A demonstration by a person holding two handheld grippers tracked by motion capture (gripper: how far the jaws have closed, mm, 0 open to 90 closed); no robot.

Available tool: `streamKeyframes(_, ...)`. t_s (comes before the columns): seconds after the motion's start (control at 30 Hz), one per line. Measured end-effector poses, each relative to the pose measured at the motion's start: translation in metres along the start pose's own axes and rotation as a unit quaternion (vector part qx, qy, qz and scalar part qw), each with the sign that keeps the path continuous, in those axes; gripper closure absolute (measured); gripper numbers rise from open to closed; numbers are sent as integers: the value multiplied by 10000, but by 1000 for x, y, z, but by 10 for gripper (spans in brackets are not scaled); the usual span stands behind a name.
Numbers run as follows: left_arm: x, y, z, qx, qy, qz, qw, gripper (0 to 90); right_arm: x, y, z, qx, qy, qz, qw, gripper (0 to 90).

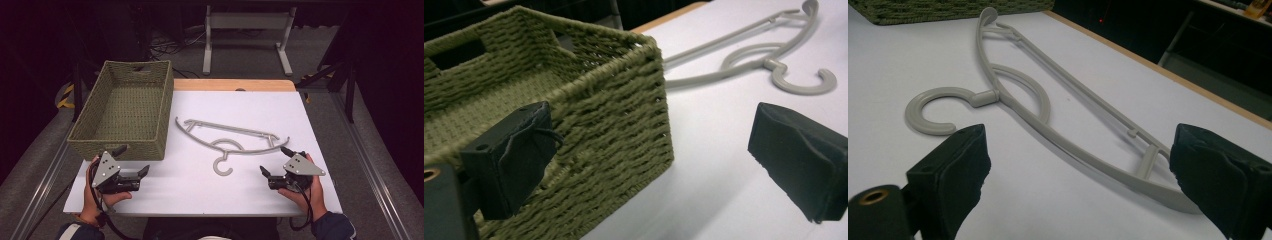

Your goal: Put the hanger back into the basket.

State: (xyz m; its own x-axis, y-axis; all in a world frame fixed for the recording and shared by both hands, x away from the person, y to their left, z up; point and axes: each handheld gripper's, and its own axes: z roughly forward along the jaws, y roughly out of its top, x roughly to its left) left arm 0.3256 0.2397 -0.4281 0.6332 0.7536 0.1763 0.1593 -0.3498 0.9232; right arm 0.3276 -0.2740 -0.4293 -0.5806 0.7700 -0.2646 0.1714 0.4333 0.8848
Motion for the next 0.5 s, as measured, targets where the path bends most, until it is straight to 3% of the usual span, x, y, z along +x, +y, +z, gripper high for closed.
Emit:
streamKeyframes(0.1, -2, 0, 2, 31, -51, 55, 10000, 70, 1, -2, 0, 109, 78, -46, 9999, 133)
streamKeyframes(0.4, -6, -6, 2, 89, -285, -32, 9995, 77, -2, 0, 5, 213, 158, -28, 9996, 122)
streamKeyframes(0.5, -7, -7, 3, 77, -325, -13, 9994, 72, -6, 2, 10, 426, 252, -131, 9987, 130)
